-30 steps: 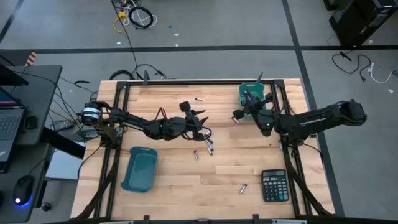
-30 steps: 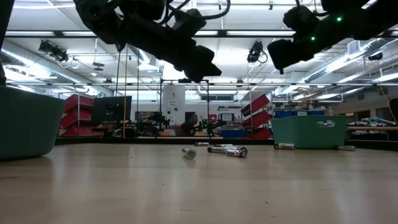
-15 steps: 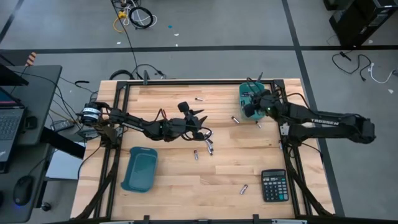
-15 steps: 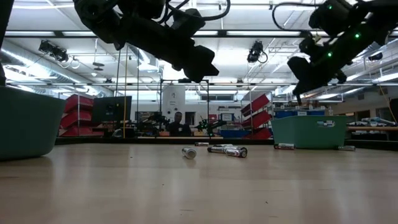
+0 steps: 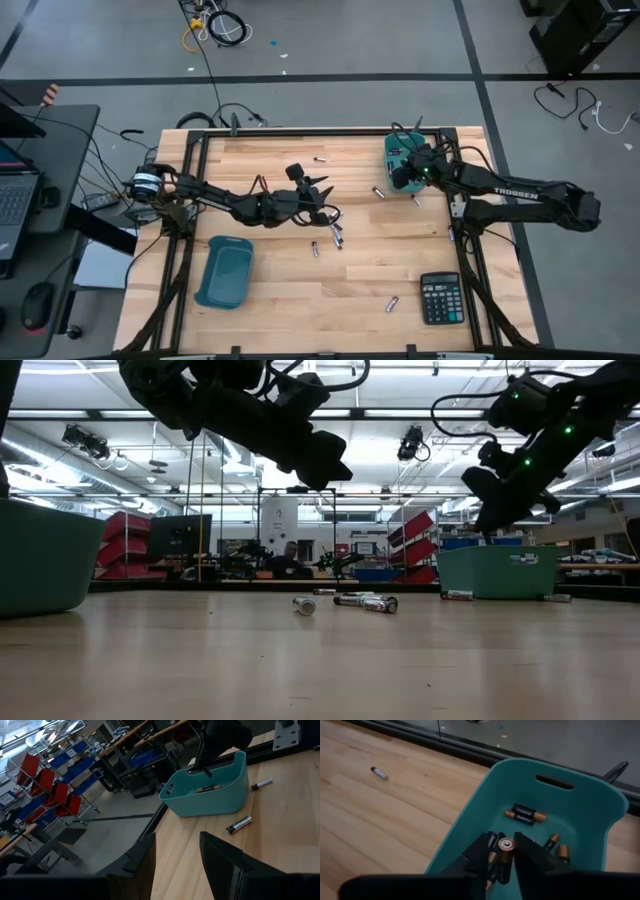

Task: Sort batteries
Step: Put the black battery into the green bin

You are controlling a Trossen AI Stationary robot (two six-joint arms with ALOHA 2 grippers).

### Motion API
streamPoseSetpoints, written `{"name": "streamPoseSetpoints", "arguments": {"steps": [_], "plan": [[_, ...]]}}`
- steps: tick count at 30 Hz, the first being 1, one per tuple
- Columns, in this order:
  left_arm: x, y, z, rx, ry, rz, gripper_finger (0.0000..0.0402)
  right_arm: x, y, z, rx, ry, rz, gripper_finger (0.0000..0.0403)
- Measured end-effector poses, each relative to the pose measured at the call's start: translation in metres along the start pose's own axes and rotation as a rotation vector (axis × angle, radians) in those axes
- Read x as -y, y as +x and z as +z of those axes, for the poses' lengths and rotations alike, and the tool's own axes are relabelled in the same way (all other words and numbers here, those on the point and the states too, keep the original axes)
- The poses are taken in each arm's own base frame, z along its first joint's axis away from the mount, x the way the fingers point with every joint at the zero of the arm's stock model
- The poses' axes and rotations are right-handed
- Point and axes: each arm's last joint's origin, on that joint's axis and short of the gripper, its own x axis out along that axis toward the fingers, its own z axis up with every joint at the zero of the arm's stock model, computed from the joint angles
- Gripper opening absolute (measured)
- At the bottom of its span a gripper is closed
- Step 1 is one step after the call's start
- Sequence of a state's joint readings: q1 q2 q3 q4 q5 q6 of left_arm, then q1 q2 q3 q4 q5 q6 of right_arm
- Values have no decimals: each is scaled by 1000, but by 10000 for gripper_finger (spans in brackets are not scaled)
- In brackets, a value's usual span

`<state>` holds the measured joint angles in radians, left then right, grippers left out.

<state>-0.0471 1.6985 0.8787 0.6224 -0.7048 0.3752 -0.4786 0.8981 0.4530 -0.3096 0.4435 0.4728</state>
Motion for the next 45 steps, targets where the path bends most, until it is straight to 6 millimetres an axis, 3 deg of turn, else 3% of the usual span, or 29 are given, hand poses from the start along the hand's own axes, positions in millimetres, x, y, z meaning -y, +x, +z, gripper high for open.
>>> {"name": "streamPoseSetpoints", "arguments": {"steps": [7, 17, 21, 25, 28, 36, 45], "plan": [[0, 0, 0, 0, 1, 0, 154, -1, 1, 1, 5, 4, 2, 125], [2, -1, -1, -7, 1, -10, 154, -2, 1, 4, 39, 19, 20, 141], [10, -4, -2, 16, 29, -169, 154, -9, -1, 7, 69, -38, 84, 139], [22, -8, -8, 47, 63, -521, 154, -23, -7, 12, 114, -178, 322, 138], [26, -11, -13, 19, 34, -664, 154, -35, -13, 14, 162, -255, 477, 138], [24, -11, -34, -215, -2, -710, 152, -67, -11, 1, 184, -424, 627, 137], [23, 2, -49, -268, 1, -650, 127, -117, 6, 2, 34, -527, 654, 125]]}}
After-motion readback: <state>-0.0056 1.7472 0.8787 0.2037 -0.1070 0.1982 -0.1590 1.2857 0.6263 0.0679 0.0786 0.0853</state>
